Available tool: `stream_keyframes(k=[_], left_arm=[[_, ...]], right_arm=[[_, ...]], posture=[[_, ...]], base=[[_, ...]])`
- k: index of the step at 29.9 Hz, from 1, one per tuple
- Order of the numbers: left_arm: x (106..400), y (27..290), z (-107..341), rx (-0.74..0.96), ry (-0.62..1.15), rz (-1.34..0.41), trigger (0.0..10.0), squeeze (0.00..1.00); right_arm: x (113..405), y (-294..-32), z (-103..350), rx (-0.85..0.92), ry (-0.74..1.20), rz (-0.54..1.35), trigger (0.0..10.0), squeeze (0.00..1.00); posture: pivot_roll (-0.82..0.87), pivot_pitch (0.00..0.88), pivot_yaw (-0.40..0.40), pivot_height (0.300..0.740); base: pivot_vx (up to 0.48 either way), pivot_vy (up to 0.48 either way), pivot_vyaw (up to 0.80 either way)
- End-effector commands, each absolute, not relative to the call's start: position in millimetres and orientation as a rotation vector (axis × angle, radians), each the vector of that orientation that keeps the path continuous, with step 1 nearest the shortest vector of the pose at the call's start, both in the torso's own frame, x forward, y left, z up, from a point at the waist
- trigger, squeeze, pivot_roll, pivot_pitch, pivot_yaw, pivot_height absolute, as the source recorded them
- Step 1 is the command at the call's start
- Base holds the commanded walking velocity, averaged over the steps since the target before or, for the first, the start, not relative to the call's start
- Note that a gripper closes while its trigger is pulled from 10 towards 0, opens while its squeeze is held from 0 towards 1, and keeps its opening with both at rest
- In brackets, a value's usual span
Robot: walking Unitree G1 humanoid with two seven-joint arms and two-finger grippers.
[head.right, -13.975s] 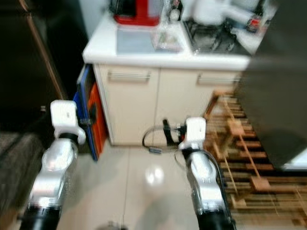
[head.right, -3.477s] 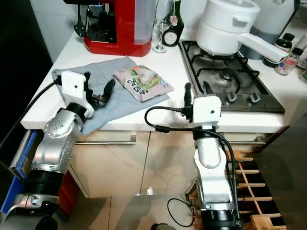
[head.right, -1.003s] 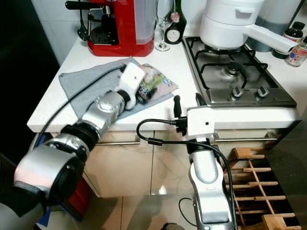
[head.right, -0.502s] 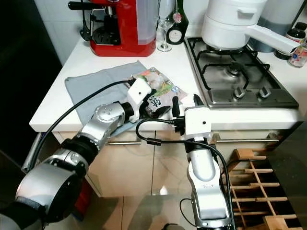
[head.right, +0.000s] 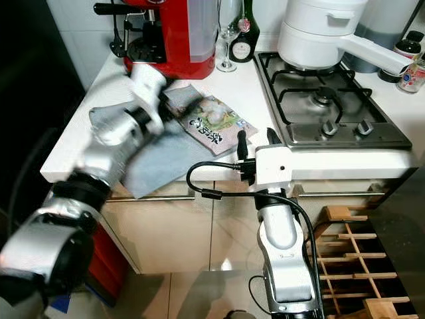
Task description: Restocking fridge
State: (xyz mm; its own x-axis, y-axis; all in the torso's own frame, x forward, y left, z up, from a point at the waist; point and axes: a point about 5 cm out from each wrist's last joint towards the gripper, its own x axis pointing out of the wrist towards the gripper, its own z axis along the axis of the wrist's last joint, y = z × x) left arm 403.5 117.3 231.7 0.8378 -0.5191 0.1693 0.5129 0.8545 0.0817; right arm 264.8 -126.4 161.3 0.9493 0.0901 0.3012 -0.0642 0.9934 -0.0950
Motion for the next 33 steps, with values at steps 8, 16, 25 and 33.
stream_keyframes(k=[8,16,25,33], left_arm=[[405,126,188,-0.324,0.017,-0.462,10.0,0.0],[406,108,191,-0.431,0.02,-0.502,10.0,0.0],[405,90,181,-0.39,0.099,-0.49,10.0,0.0],[403,88,171,-0.459,0.149,-0.425,10.0,0.0]], right_arm=[[263,-132,164,-0.059,-0.323,0.077,10.0,0.0],[262,-131,165,-0.056,-0.325,0.08,10.0,0.0],[260,-126,162,-0.053,-0.313,0.102,10.0,0.0],[257,-125,160,-0.05,-0.301,0.101,10.0,0.0]], posture=[[-0.18,0.0,0.037,0.74],[-0.19,0.0,0.037,0.74],[-0.2,0.0,0.052,0.74],[-0.2,0.0,0.055,0.74]], base=[[0.0,0.0,0.0],[0.0,0.0,0.0],[0.0,0.0,0.0],[0.0,0.0,0.0]])
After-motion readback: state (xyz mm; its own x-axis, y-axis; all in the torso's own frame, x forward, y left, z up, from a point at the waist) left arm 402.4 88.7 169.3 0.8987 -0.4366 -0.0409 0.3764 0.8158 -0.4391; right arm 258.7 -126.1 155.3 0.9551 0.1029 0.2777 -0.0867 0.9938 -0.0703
